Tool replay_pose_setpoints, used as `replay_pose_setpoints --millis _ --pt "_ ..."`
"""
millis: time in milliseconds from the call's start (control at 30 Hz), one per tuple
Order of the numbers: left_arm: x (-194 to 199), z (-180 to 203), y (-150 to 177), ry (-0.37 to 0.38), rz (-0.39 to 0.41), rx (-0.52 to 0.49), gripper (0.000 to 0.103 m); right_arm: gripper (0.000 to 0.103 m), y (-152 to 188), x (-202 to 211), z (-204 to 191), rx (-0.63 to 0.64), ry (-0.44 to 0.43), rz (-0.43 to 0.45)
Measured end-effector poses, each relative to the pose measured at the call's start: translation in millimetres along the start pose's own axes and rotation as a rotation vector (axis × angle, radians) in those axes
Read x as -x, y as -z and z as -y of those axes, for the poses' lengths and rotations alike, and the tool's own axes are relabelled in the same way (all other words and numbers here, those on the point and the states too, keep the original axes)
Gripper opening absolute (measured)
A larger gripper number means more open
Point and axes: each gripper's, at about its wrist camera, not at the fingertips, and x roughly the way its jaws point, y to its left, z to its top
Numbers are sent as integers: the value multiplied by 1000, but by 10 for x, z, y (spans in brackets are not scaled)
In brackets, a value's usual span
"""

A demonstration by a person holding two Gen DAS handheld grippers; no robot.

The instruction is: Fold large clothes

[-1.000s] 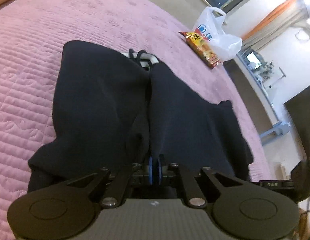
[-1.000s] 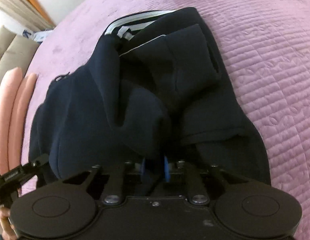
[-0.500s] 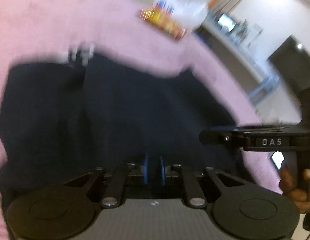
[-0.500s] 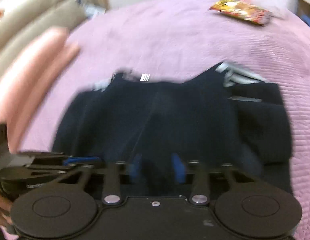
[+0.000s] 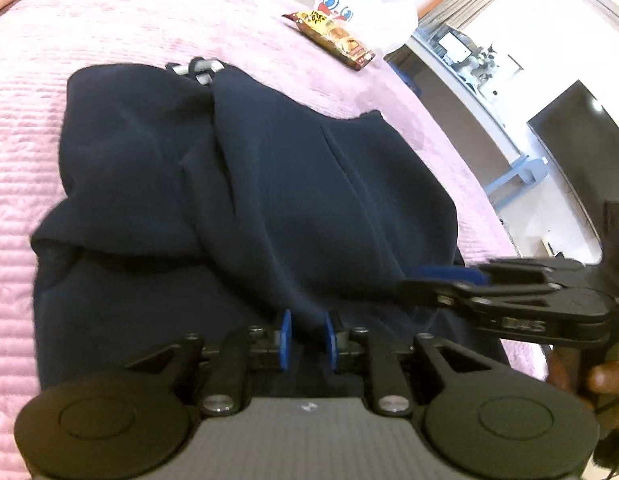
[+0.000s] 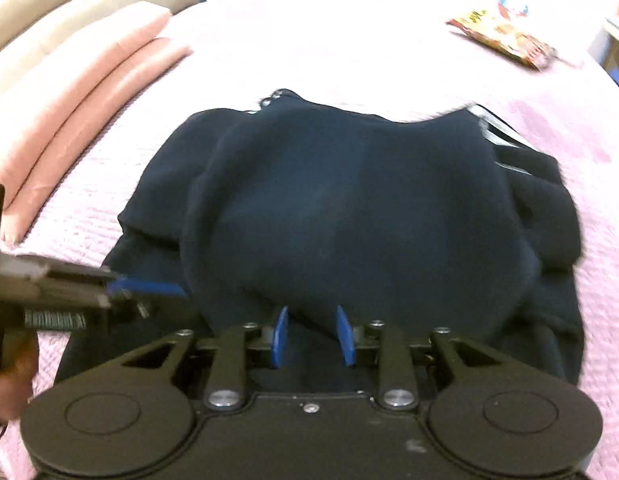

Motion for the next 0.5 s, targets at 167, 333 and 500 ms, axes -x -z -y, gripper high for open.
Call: replay_pose_setpoints --millis 167,333,500 --pt "-60 81 250 -59 -39 33 22 34 388 -246 108 9 -2 -89" --pt "174 227 676 -143 -55 72 35 35 759 378 559 -53 -55 -73" --pt "426 450 1009 -222 -51 94 46 53 1290 987 970 -90 3 -121"
